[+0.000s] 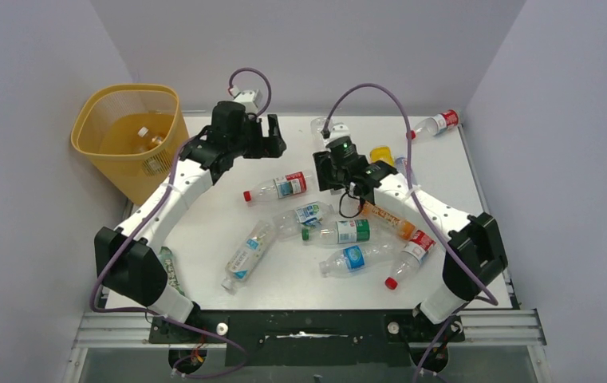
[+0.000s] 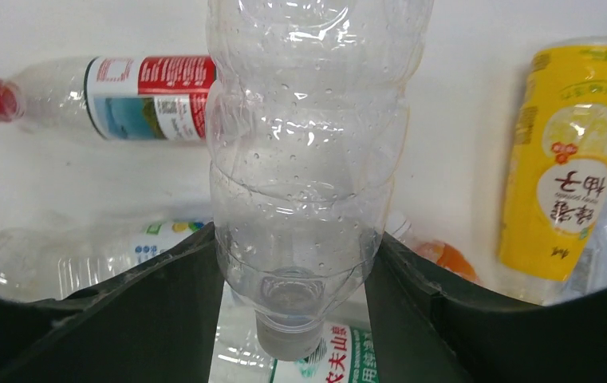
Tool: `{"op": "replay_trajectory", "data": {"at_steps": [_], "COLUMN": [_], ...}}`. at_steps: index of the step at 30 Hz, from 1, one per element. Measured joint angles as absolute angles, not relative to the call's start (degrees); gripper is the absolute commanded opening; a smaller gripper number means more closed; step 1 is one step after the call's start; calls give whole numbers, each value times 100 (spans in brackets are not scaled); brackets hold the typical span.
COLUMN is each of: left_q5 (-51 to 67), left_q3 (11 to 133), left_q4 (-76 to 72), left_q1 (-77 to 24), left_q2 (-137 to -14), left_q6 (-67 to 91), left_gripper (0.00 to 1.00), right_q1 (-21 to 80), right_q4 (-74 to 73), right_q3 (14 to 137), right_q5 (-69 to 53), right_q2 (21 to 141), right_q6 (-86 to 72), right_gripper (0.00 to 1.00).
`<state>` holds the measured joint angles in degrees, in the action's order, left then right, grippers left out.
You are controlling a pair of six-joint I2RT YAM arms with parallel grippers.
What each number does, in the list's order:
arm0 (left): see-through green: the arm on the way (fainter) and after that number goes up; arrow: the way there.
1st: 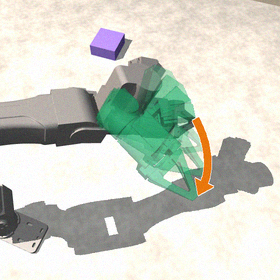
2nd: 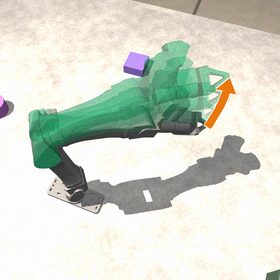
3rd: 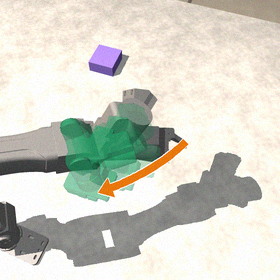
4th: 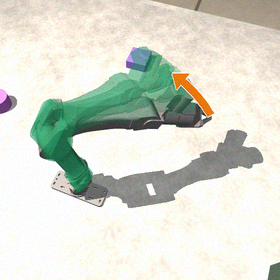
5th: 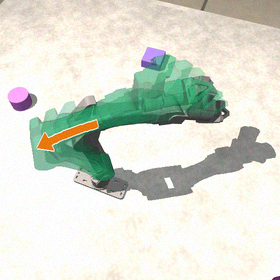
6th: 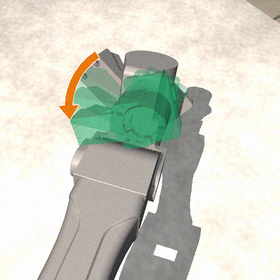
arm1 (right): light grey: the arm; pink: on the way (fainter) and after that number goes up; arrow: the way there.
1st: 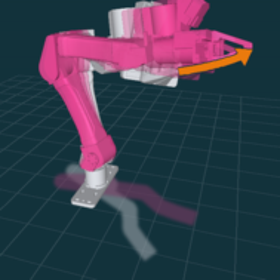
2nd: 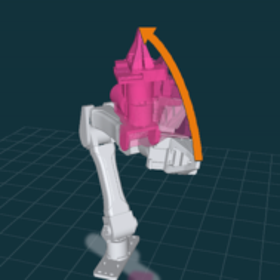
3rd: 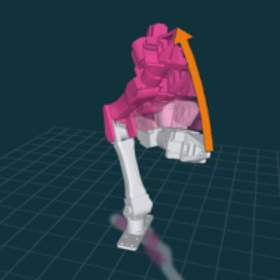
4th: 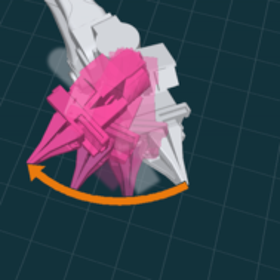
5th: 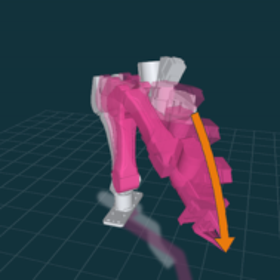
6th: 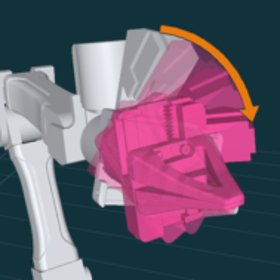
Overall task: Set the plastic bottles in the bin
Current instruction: Pick up the plastic bottle at the center of the board.
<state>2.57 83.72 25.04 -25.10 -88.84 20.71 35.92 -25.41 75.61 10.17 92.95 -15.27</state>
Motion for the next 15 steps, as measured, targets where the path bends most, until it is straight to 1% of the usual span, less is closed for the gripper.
{"op": "replay_trajectory", "data": {"at_steps": [4,11,15], "left_q5": [556,1280,1586], "left_q3": [8128,7769,7588], "left_q4": [2276,1737,1308], "left_q1": [-2508,-2486,-2464], "left_q2": [-8884,-8884,-8884], "left_q6": [2244,2838,3127], "left_gripper": [88,88,88], "right_q1": [3712,3677,3677], "right_q4": [-2541,-2423,-2316], "right_q3": [7166,7037,7035], "right_q5": [864,368,126], "right_q2": [9000,8600,8580], "right_q6": [-1699,-1787,-1806], "right_gripper": [40,41,41]}}
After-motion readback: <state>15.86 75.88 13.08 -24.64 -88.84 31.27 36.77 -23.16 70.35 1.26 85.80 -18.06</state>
